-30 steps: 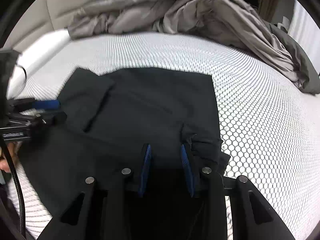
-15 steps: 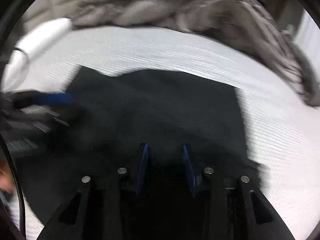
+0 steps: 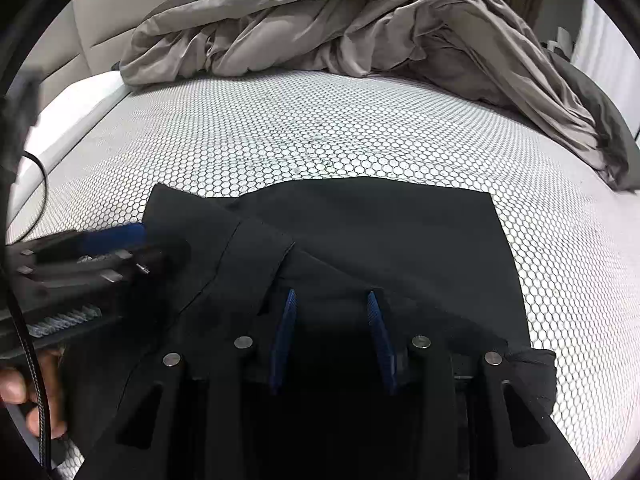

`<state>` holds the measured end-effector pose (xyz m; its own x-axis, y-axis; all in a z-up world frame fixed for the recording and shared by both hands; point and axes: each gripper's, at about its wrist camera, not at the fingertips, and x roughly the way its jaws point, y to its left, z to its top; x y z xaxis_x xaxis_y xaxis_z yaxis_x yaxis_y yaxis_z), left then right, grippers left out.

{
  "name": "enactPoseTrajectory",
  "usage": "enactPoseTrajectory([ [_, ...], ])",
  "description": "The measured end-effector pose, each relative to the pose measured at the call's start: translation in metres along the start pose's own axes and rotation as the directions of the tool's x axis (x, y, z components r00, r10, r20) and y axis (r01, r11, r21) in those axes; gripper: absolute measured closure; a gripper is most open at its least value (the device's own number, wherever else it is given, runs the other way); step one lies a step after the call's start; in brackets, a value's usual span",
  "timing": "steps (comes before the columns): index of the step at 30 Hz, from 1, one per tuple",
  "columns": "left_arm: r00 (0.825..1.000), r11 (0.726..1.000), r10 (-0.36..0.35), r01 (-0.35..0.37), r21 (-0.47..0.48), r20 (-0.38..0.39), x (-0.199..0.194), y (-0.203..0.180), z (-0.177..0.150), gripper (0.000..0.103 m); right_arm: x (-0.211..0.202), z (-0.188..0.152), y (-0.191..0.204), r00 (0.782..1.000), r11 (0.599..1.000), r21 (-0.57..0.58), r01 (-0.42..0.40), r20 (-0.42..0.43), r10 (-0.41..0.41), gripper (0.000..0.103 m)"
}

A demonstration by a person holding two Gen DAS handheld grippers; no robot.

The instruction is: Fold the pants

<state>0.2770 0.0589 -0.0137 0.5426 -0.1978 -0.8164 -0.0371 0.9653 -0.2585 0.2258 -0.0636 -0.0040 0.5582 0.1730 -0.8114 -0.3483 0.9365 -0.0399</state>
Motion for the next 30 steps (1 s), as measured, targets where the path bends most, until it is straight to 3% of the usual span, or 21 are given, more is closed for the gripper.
enactPoseTrajectory([
  [2, 1.0, 1.0, -0.021, 0.021, -0.011, -0.006, -0.003, 0.008, 0.001, 0.045, -0.001, -0.005, -0.02, 0.999, 1.0, 0.007, 0.016, -0.036, -0.016, 0.065],
  [5, 0.999, 0.999, 0.03, -0.03, -0.036, -0.015, -0.017, 0.021, -0.004, 0.045, -0.018, -0.025, -0.021, 0.986, 0.986, -0.059, 0.158, -0.05, -0.161, 0.066],
  [7, 0.997, 0.998, 0.055, -0.055, 0.0, 0.048, -0.045, 0.016, -0.011, 0.048, -0.036, -0.031, -0.026, 0.994, 0.993, -0.046, 0.109, -0.009, -0.109, 0.065],
  [9, 0.996, 0.999, 0.007, -0.011, 0.046, 0.09, -0.065, 0.006, -0.018, 0.048, -0.05, -0.035, -0.02, 0.999, 0.998, -0.047, 0.047, 0.027, -0.046, 0.063],
  [11, 0.996, 0.992, -0.049, 0.039, 0.118, 0.078, -0.069, -0.012, -0.029, 0.048, -0.054, -0.035, -0.004, 0.998, 0.996, -0.079, -0.051, 0.035, 0.054, 0.059],
  [13, 0.999, 0.985, -0.048, 0.045, 0.165, 0.016, -0.054, -0.026, -0.04, 0.048, -0.041, -0.037, 0.009, 0.994, 0.988, -0.105, -0.111, -0.006, 0.111, 0.059],
  [14, 1.0, 0.984, -0.029, 0.031, 0.176, -0.013, -0.043, -0.03, -0.044, 0.048, -0.035, -0.037, 0.012, 0.995, 0.988, -0.117, -0.101, -0.019, 0.099, 0.059],
  [17, 1.0, 0.977, -0.013, 0.012, 0.214, 0.001, -0.037, -0.027, -0.05, 0.046, -0.026, -0.037, -0.002, 1.0, 0.984, -0.177, 0.004, -0.018, -0.007, 0.058],
  [19, 1.0, 0.984, -0.012, 0.012, 0.179, -0.003, -0.043, -0.016, -0.052, 0.046, -0.028, -0.044, -0.024, 0.999, 0.983, -0.18, 0.047, -0.007, -0.049, 0.059],
  [22, 1.0, 0.994, 0.009, -0.01, 0.11, 0.011, -0.056, -0.004, -0.053, 0.05, -0.041, -0.039, -0.054, 0.999, 0.995, -0.098, -0.031, 0.007, 0.032, 0.059],
  [26, 0.992, 0.984, -0.092, 0.077, 0.161, 0.089, -0.075, -0.017, -0.045, 0.05, -0.065, -0.031, -0.034, 0.99, 0.986, -0.141, -0.088, 0.099, 0.102, 0.059],
  [28, 0.995, 0.972, -0.089, 0.075, 0.224, 0.053, -0.064, -0.034, -0.053, 0.05, -0.055, -0.034, -0.023, 0.99, 0.983, -0.139, -0.119, 0.066, 0.129, 0.059],
  [30, 0.999, 0.964, -0.042, 0.04, 0.261, 0.004, -0.045, -0.038, -0.061, 0.05, -0.033, -0.041, -0.018, 0.992, 0.982, -0.138, -0.126, -0.01, 0.126, 0.059],
])
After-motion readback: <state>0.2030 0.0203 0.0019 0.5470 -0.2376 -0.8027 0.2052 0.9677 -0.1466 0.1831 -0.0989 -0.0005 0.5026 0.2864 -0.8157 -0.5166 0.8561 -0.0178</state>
